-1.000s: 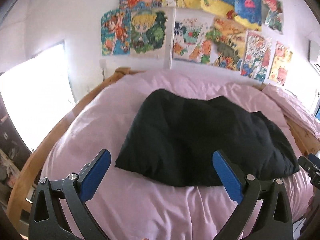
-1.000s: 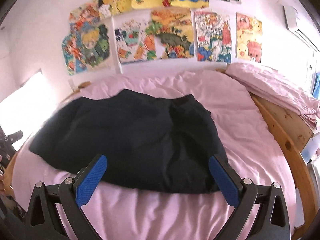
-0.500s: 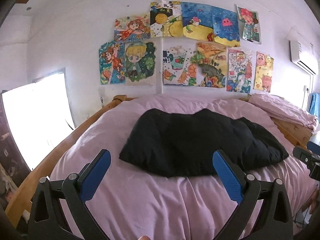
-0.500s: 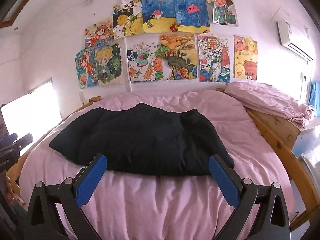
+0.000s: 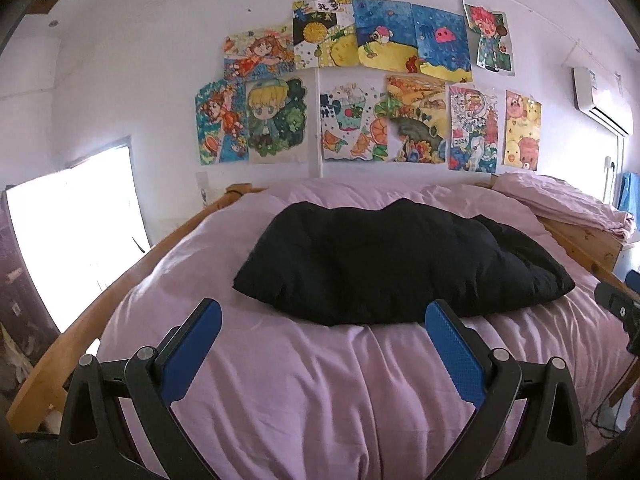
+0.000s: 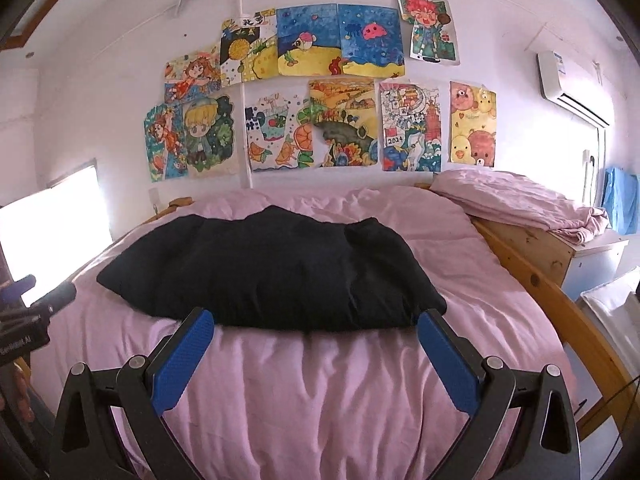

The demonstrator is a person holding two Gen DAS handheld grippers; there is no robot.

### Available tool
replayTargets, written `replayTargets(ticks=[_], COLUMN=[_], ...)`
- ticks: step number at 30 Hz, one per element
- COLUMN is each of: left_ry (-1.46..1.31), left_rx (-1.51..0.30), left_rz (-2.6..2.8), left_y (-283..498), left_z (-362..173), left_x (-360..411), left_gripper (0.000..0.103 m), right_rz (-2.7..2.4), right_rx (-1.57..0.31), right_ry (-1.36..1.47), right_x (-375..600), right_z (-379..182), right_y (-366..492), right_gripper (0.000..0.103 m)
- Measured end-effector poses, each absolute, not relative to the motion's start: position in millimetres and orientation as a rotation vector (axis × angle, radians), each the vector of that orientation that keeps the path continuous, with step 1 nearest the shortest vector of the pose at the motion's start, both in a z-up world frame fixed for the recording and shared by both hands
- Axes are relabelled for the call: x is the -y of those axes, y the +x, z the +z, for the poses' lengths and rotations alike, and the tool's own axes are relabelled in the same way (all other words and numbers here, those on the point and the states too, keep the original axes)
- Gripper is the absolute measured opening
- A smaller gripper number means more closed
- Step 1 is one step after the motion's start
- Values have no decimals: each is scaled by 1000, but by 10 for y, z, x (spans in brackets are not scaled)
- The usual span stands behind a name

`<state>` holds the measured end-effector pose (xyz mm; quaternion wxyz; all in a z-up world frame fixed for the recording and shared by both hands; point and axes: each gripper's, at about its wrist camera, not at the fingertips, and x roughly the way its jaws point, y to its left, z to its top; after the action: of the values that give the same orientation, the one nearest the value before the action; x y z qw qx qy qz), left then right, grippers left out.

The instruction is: Fold large clothes

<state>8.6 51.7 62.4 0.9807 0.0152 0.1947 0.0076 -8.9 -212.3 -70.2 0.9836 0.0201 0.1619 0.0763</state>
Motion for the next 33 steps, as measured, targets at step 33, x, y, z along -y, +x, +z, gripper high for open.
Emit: replayTargets(ticks=[33], left_ry=[61], left_rx=[-499], left_rz=[47], left_y=[-34], left_z=[284], left_x=[-347], left_gripper=[100], right_rz=[141], right_rx=[-418], right_ry=[68], right_x=[2153], right_z=[-1022], right_y=[-166], right_gripper=[103])
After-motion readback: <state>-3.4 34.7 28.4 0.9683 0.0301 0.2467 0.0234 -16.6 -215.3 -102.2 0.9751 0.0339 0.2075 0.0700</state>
